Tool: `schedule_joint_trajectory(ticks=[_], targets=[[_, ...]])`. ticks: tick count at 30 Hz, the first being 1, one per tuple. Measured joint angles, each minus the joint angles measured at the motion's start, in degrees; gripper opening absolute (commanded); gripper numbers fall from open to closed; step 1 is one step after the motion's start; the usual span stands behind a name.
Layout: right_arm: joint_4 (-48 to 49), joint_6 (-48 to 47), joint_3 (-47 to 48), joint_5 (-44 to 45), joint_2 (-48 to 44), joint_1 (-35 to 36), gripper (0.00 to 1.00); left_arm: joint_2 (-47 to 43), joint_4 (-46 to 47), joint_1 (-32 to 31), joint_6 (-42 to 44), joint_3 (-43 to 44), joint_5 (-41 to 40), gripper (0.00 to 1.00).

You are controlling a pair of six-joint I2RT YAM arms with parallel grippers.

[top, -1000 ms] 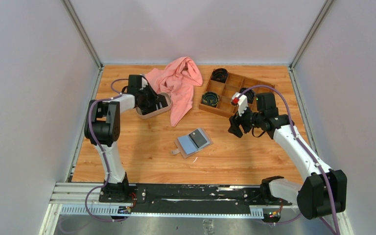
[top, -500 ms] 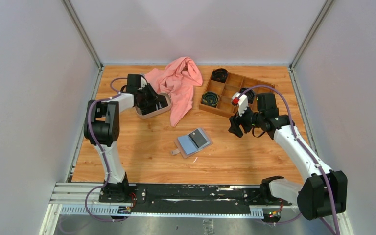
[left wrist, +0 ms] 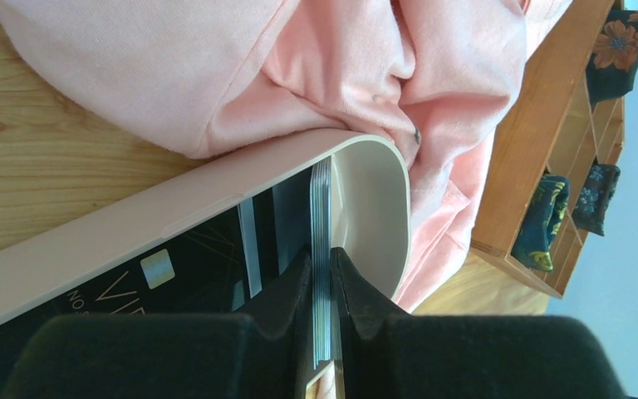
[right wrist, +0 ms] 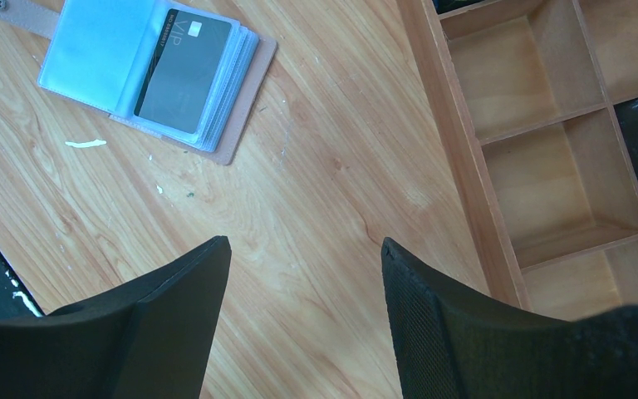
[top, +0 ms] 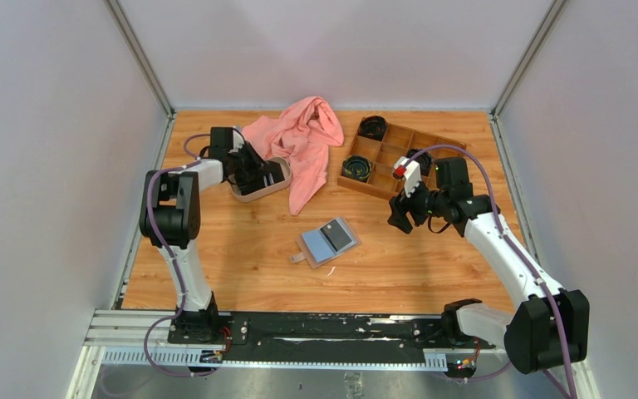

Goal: Put the credit cards into the card holder
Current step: Pick up the credit card from the storage box.

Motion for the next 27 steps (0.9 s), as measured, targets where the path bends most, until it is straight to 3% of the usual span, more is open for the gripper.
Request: schedule_joint_trajectory(ticks=[1, 3, 13, 15, 17, 27], targets=[[0.0, 0.0, 0.0, 0.0, 0.0, 0.0, 0.71, 0.0, 0.0, 0.0, 0.0, 0.0, 0.2, 0.12], [0.0, 0.0, 0.0, 0.0, 0.0, 0.0, 0.71, -0.1, 0.1, 0.1, 0.0, 0.0, 0.6, 0.0], [0.0, 0.0, 0.0, 0.0, 0.0, 0.0, 0.71, -0.2, 0.7, 1.0, -0.6, -0.8, 2.1, 0.0], [0.0, 0.0, 0.0, 0.0, 0.0, 0.0, 0.71, -0.4, 1.3, 1.2, -0.6, -1.3, 2.4, 0.13], [0.0, 0.0, 0.0, 0.0, 0.0, 0.0, 0.71, -0.5, 1.9, 1.5, -0.6, -1.7, 3.1, 0.17], [0.0, -0.1, 0.0, 0.0, 0.0, 0.0, 0.71, -0.5, 2.3, 2.3, 0.2, -2.4, 5.9, 0.19]])
